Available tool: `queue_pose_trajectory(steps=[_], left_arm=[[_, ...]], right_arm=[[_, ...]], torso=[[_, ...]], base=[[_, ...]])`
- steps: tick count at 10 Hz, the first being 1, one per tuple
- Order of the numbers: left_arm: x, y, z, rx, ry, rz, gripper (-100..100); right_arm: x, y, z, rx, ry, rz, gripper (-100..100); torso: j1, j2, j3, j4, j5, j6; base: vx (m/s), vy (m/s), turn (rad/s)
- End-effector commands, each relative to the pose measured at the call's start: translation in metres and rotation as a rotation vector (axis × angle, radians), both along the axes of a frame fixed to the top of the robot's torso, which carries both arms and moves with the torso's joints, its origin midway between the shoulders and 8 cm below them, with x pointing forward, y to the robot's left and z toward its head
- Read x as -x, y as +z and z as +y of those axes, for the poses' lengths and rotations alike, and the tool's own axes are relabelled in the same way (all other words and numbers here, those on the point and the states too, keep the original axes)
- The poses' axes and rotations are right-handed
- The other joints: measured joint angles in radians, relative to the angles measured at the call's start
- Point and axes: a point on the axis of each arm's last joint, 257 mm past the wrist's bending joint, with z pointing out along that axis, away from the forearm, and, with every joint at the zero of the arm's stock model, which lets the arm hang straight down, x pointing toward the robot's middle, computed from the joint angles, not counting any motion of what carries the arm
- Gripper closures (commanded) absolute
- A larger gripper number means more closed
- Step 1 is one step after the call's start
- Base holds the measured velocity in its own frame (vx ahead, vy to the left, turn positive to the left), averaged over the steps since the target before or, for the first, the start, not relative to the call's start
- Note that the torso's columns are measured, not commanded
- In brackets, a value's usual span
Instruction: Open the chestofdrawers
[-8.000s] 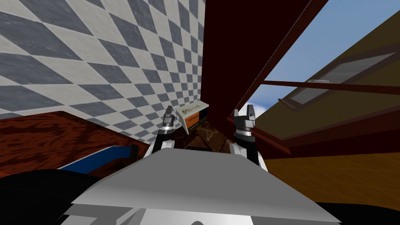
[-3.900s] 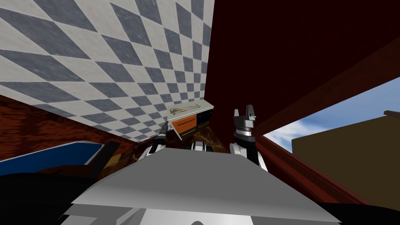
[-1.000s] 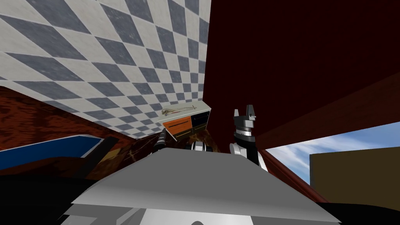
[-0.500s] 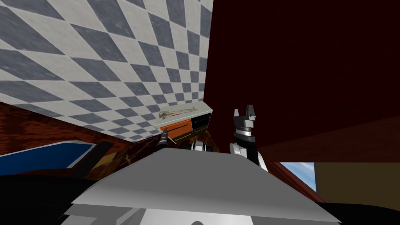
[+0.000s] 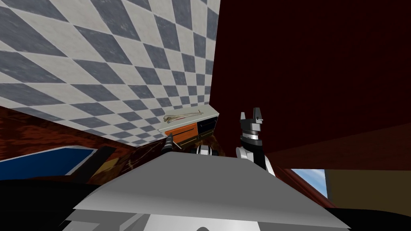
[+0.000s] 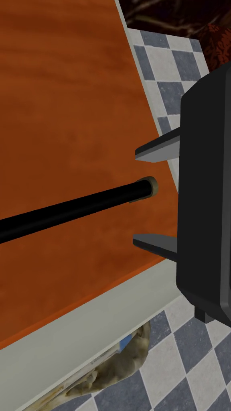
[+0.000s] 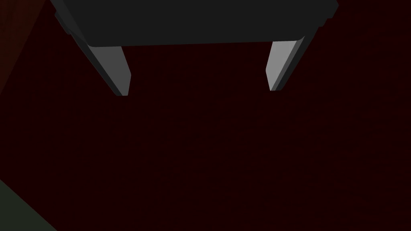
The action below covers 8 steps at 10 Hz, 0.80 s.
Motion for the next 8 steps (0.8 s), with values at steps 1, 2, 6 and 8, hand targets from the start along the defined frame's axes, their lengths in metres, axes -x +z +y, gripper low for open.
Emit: queue_pose_trajectory(steps=[1,2,6,8], left_arm=[[0.002,0.003,0.0,0.0,-0.001,-0.002,100],[0.003,0.004,-0.001,-0.001,-0.001,-0.003,100],[0.011,0.0,-0.004,0.007,-0.001,0.011,100],[0.013,0.004,-0.006,0.002,-0.003,0.003,100]], right_arm=[[0.0,0.0,0.0,0.0,0.0,0.0,0],[0.0,0.0,0.0,0.0,0.0,0.0,0],[0.0,0.0,0.0,0.0,0.0,0.0,0],[0.0,0.0,0.0,0.0,0.0,0.0,0]], torso=[[-0.004,0.005,0.003,0.002,-0.002,0.0],[-0.006,0.007,0.004,0.003,-0.002,0.0],[-0.001,-0.002,-0.002,0.003,-0.005,0.0],[-0.003,0.003,0.001,0.002,-0.003,0.0]], base=[[-0.122,-0.082,0.005],[-0.161,-0.107,0.01],[-0.137,-0.071,-0.001],[-0.171,-0.097,0.012]])
